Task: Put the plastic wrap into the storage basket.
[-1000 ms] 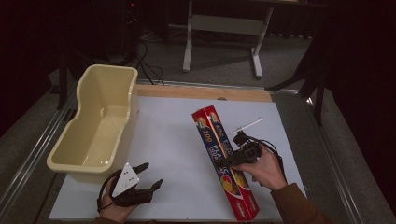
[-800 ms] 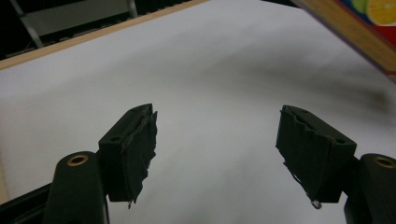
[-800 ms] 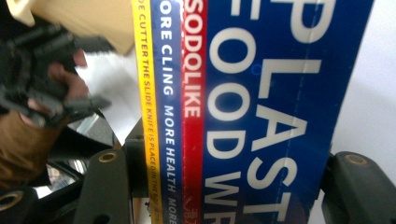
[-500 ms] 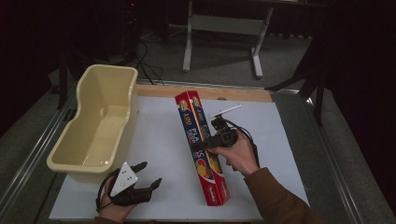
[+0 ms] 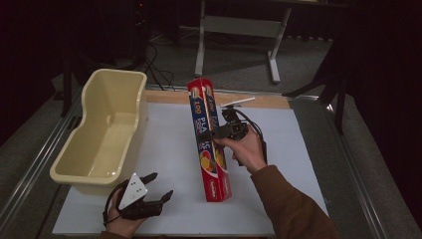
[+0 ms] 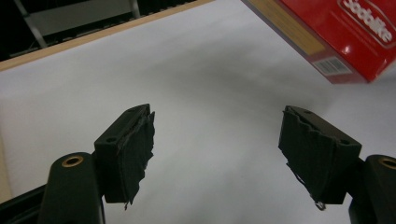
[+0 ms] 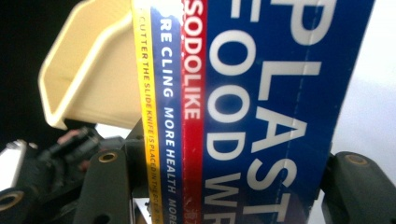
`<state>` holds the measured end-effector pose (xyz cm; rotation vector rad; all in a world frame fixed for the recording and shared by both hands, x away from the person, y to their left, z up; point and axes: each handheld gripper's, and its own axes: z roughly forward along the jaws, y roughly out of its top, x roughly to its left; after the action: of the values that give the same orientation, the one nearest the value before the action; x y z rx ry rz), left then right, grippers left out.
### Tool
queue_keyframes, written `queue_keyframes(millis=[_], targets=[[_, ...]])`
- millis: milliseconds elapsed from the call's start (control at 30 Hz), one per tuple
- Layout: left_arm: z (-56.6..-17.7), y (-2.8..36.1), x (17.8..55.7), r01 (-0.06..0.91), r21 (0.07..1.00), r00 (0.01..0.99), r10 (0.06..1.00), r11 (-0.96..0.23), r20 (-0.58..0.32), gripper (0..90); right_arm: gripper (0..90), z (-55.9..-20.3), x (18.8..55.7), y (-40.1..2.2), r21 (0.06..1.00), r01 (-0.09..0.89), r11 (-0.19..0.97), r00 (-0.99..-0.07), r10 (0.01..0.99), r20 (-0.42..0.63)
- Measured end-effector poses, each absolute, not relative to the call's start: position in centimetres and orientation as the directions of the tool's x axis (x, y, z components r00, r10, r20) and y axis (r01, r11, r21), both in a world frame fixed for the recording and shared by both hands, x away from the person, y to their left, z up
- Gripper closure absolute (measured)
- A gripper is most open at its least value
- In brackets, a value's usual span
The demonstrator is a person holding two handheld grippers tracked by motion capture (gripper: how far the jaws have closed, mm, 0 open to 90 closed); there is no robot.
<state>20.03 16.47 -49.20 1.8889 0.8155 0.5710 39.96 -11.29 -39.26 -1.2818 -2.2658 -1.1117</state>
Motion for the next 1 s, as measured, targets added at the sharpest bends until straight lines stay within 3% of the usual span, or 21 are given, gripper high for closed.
queue_keyframes(millis=[1000], targets=[[-49.4,16.1,20.0,0.292,0.9,0.681,0.731,-0.323,0.041,27.4,40.1,-37.7,44.4,-6.6,0.412,0.897,0.16,-0.434,0.499,0.75]])
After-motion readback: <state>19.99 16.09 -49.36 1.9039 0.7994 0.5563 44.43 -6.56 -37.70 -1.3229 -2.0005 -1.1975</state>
